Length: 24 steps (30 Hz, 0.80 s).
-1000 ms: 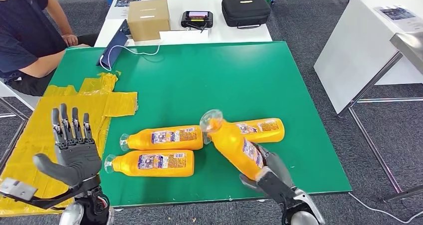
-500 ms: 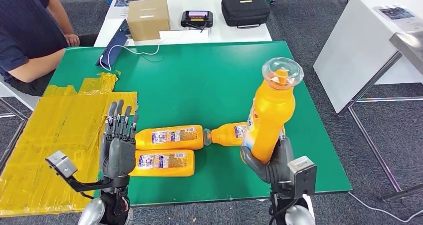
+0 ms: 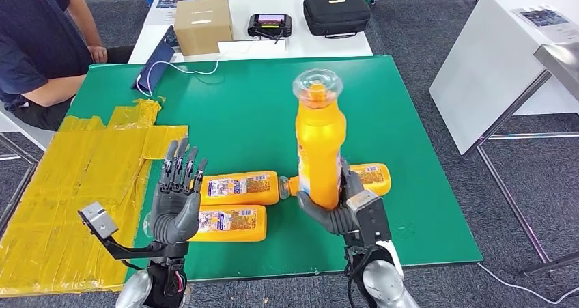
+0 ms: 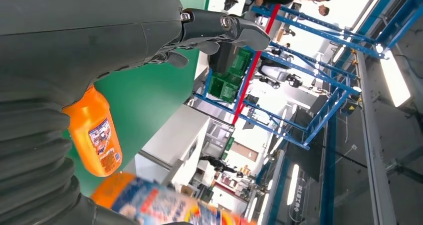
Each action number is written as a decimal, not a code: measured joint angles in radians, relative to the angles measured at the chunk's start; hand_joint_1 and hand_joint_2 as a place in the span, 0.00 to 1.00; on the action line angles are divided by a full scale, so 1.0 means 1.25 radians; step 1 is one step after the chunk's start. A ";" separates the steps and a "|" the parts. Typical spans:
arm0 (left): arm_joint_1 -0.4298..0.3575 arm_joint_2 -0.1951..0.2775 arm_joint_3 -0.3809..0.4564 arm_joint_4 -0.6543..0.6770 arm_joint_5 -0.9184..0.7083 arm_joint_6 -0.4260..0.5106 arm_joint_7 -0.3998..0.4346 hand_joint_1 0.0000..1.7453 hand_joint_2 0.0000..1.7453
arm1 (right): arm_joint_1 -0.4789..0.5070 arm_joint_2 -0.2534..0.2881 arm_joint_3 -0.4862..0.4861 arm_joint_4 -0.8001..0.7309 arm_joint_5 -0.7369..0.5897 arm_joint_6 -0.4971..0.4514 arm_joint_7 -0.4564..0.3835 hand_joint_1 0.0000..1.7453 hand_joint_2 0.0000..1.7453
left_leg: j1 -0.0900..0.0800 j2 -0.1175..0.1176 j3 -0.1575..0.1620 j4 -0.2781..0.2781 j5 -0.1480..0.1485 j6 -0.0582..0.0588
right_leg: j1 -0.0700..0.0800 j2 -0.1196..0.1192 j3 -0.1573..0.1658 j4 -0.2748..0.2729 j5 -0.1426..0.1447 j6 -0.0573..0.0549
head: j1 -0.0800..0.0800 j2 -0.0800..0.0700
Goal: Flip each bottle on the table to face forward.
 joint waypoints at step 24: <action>-0.045 0.014 0.026 0.053 0.024 -0.066 0.010 0.00 1.00 | -0.311 0.038 0.218 0.336 0.061 0.216 0.158 1.00 1.00 | 0.000 -0.001 -0.001 0.000 0.002 -0.001 | 0.000 0.000 -0.001 0.001 0.000 0.000 | 0.000 0.000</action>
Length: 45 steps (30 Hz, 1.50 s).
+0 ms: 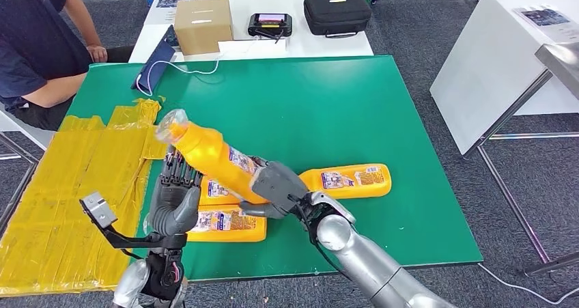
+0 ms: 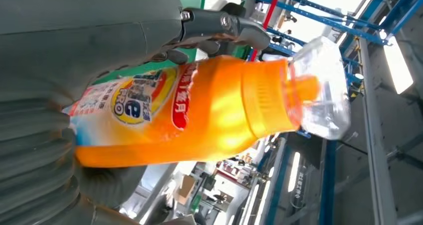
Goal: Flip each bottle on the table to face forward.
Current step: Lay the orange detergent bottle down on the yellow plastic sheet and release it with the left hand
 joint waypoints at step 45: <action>-0.017 0.043 0.046 0.057 -0.203 0.004 -0.022 1.00 1.00 | -0.059 -0.021 0.171 -0.016 0.031 0.022 0.010 0.00 1.00 | 0.000 0.000 0.000 0.000 0.000 0.000 | 0.000 0.000 -0.001 0.000 0.000 0.000 | 0.000 0.000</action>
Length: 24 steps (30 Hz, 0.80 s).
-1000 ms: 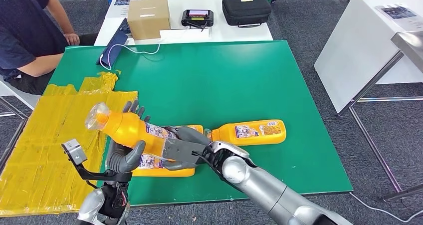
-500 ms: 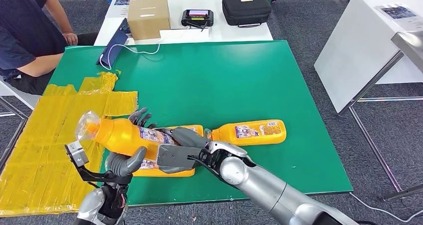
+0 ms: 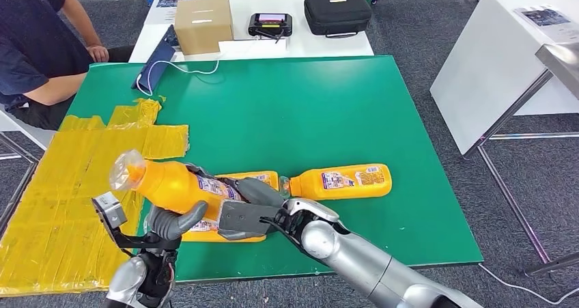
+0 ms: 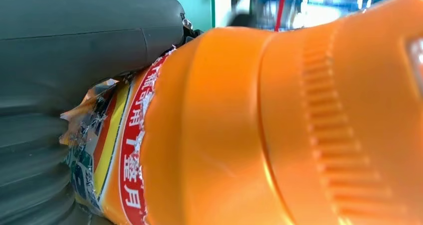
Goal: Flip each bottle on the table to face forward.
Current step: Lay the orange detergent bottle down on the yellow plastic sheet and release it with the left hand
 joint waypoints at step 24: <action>-0.167 0.126 0.065 0.131 -1.081 0.472 0.228 1.00 1.00 | 0.122 -0.003 -0.072 -0.034 0.184 -0.030 0.003 0.00 1.00 | 0.001 0.001 0.000 0.000 0.001 -0.001 | 0.001 0.000 -0.001 0.001 0.002 -0.003 | 0.000 0.000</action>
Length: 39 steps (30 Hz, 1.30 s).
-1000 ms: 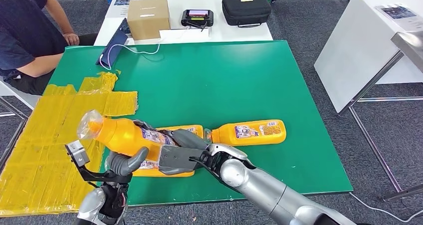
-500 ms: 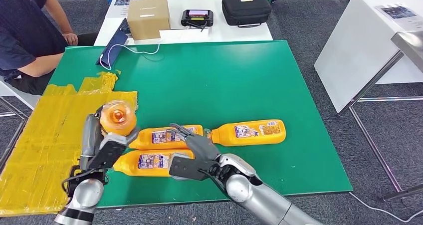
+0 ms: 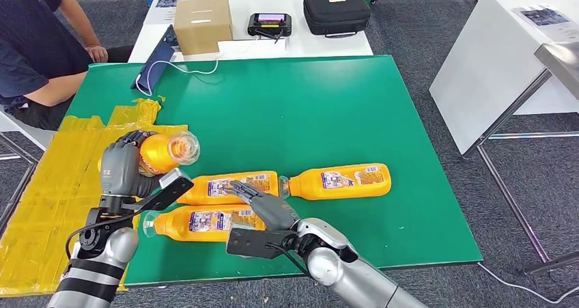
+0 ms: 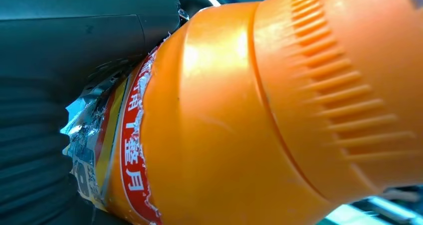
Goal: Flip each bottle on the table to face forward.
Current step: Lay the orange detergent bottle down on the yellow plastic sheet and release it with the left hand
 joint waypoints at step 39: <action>-0.286 0.104 -0.052 0.673 -0.112 -0.145 -0.021 0.00 0.00 | -0.084 0.108 0.092 0.195 0.145 0.058 0.130 0.00 1.00 | 0.002 0.000 0.000 0.000 0.004 -0.003 | 0.002 0.000 -0.001 0.002 0.002 -0.003 | 0.000 0.000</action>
